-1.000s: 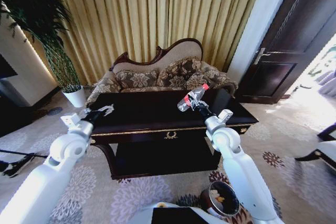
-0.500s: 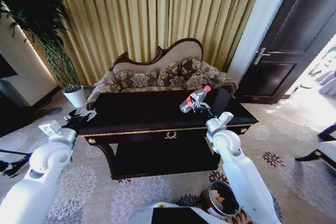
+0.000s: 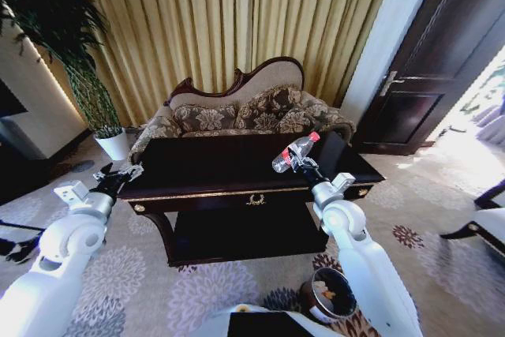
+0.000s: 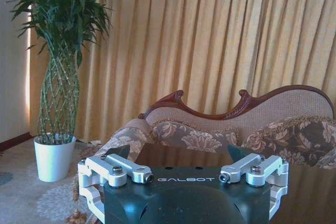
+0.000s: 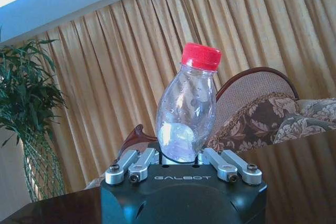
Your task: Move to the front of the table and place the trash on the table into the trash bin.
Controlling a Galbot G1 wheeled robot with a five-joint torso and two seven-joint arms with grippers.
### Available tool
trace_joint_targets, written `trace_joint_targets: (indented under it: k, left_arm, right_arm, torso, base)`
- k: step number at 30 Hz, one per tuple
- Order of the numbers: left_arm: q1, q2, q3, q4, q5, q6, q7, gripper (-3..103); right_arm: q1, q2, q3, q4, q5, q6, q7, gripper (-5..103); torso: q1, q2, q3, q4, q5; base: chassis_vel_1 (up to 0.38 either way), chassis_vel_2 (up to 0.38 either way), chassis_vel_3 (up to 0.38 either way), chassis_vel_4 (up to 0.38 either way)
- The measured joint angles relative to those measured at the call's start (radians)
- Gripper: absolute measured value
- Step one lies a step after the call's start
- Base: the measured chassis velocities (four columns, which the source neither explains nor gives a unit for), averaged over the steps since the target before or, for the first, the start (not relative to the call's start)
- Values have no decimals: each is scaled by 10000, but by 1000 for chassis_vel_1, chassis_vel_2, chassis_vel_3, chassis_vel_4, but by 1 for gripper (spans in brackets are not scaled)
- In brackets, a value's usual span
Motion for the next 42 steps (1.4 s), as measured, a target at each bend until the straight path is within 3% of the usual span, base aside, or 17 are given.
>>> trace_joint_targets:
  k: [33,42]
  left_arm:
    - [-41,-69,129,17,4,-26,93,100]
    - [18,-206,197,16,56,-39,109,100]
  right_arm:
    - [-127,34,30,-68,-56,89,-25,27]
    - [-34,382,-45,-1131,-466,234,-191,27]
  torso:
    - [-3,2,-1,1,0]
    - [1,-1,2,-1,0]
  base:
    - [128,-133,-133,137]
    - [29,-30,-39,34]
